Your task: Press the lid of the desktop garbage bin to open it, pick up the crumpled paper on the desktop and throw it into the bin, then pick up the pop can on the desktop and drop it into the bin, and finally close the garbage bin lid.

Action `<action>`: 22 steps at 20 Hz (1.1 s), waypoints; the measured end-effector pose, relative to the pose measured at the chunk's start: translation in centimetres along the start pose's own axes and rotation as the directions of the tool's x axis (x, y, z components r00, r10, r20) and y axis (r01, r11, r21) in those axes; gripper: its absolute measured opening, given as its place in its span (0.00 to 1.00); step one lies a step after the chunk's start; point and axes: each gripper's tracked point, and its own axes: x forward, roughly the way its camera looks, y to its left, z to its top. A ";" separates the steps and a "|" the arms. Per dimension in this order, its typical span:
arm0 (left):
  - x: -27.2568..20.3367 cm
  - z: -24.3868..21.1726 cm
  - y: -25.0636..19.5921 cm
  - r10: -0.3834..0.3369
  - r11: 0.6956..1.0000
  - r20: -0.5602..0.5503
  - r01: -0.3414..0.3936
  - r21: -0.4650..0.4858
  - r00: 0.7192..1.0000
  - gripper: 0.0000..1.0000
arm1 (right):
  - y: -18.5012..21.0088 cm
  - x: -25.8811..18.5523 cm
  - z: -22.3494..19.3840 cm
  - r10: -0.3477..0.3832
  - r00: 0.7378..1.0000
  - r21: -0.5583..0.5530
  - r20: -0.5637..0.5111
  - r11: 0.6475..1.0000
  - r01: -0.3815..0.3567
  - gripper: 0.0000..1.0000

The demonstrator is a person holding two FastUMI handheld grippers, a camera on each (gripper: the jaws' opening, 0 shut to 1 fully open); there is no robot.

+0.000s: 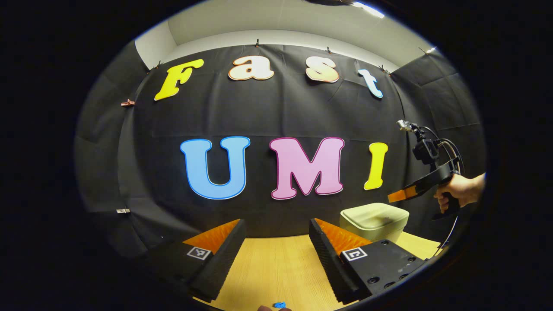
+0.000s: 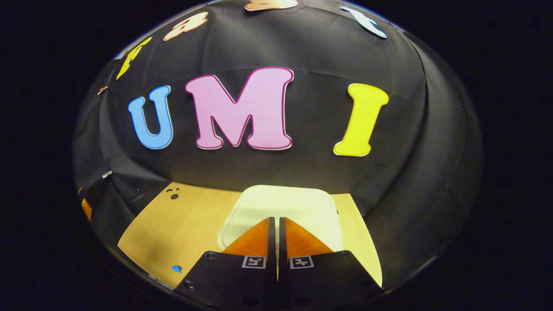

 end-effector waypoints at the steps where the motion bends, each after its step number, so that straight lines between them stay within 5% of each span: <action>1: 0.0 -0.1 0.0 0.001 1.000 -0.003 -0.001 0.000 1.000 0.94 | -0.1 0.4 -0.7 -0.001 1.000 0.000 -0.022 1.000 0.001 0.05; 22: 0.2 -1.1 0.4 0.054 0.998 -0.037 -0.054 -0.017 0.998 0.95 | 0.4 2.1 -3.9 0.073 0.988 0.050 -0.138 0.997 -0.067 0.05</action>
